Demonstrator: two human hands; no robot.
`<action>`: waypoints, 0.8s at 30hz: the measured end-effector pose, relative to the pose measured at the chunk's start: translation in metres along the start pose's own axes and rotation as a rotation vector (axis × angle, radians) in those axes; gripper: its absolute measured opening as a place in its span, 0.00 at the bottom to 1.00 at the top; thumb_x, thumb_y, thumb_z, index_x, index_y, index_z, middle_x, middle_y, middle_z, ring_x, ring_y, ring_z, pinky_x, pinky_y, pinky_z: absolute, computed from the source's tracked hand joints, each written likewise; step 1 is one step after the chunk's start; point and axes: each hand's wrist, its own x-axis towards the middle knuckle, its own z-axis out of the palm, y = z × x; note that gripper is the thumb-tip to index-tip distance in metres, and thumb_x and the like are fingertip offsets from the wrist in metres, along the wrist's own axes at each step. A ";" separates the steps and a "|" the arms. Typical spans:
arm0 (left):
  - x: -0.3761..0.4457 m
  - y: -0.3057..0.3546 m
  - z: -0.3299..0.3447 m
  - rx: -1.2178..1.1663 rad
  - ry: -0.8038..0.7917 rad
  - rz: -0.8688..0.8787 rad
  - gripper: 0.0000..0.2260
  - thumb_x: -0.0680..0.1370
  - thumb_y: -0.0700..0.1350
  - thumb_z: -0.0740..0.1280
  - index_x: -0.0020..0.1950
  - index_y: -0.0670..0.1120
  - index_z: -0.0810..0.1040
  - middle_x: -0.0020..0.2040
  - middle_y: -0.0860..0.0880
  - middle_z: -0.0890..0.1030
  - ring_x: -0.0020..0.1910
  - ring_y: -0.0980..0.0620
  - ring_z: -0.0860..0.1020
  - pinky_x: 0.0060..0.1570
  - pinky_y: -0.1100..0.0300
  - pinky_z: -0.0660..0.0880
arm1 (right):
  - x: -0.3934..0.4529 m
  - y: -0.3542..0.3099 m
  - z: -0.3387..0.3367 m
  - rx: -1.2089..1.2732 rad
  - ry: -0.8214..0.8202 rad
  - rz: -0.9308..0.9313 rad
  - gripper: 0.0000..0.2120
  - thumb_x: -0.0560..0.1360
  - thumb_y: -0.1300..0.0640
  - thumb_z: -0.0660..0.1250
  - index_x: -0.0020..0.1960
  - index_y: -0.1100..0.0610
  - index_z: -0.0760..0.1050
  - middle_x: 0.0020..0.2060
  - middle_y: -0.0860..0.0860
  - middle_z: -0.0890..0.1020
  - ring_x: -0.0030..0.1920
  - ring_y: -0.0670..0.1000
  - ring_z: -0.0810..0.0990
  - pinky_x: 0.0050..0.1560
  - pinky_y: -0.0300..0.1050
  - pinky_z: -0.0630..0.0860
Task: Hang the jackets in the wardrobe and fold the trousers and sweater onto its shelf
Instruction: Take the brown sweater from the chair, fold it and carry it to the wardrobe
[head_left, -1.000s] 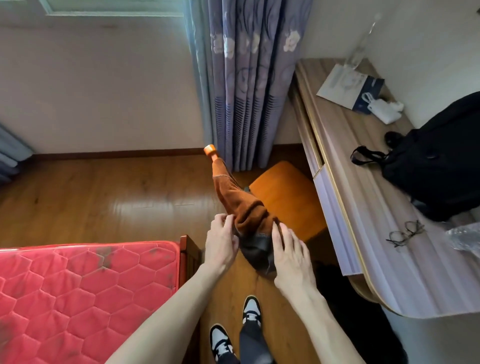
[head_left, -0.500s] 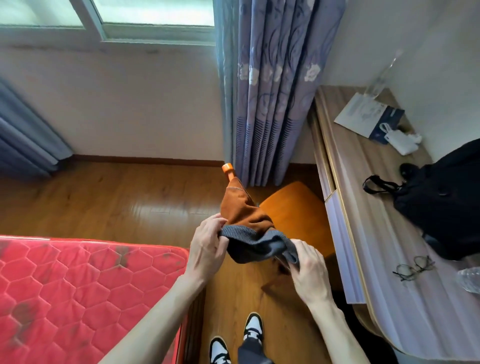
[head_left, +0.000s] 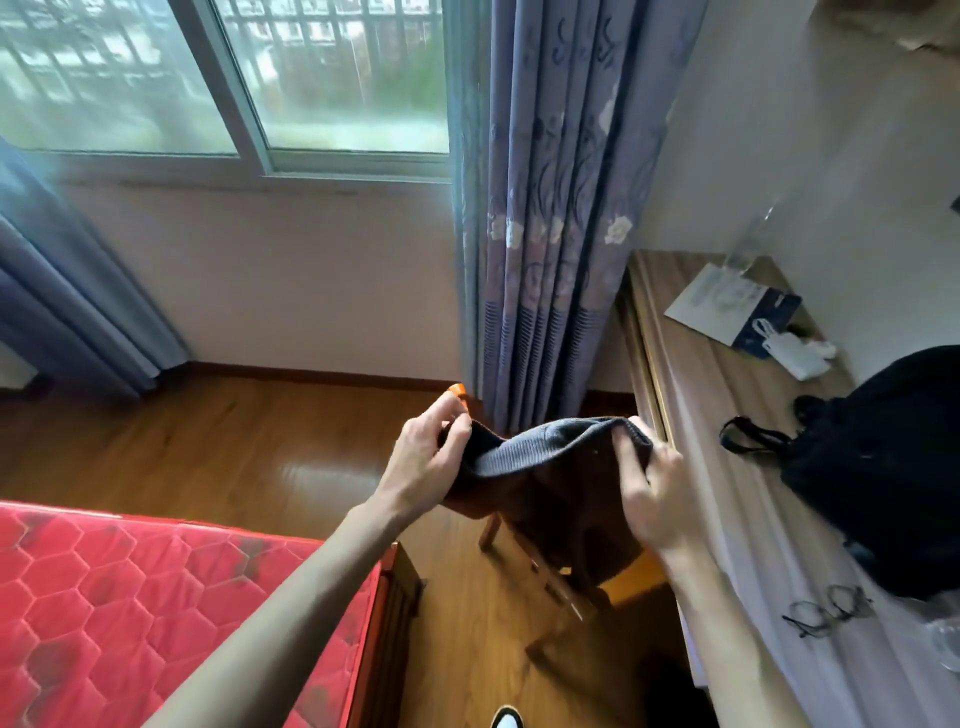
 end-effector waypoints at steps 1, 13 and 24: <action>0.003 0.007 -0.010 0.025 -0.014 0.020 0.14 0.82 0.58 0.58 0.44 0.51 0.70 0.35 0.51 0.77 0.35 0.49 0.76 0.38 0.47 0.74 | 0.006 -0.009 -0.005 0.027 -0.016 -0.002 0.14 0.85 0.53 0.58 0.45 0.53 0.78 0.38 0.47 0.82 0.38 0.46 0.81 0.38 0.33 0.74; -0.056 0.105 -0.164 0.364 -0.029 0.183 0.20 0.71 0.62 0.80 0.47 0.50 0.77 0.40 0.53 0.84 0.37 0.52 0.83 0.34 0.56 0.80 | 0.061 -0.133 -0.005 0.084 -0.140 -0.228 0.22 0.84 0.42 0.60 0.40 0.55 0.76 0.31 0.45 0.80 0.34 0.46 0.78 0.38 0.48 0.74; -0.196 0.130 -0.267 0.382 0.330 -0.038 0.11 0.73 0.49 0.81 0.41 0.47 0.80 0.36 0.51 0.81 0.35 0.53 0.79 0.36 0.54 0.76 | 0.016 -0.258 0.079 0.522 -0.609 -0.197 0.17 0.77 0.41 0.69 0.45 0.54 0.86 0.38 0.49 0.87 0.38 0.48 0.85 0.37 0.40 0.80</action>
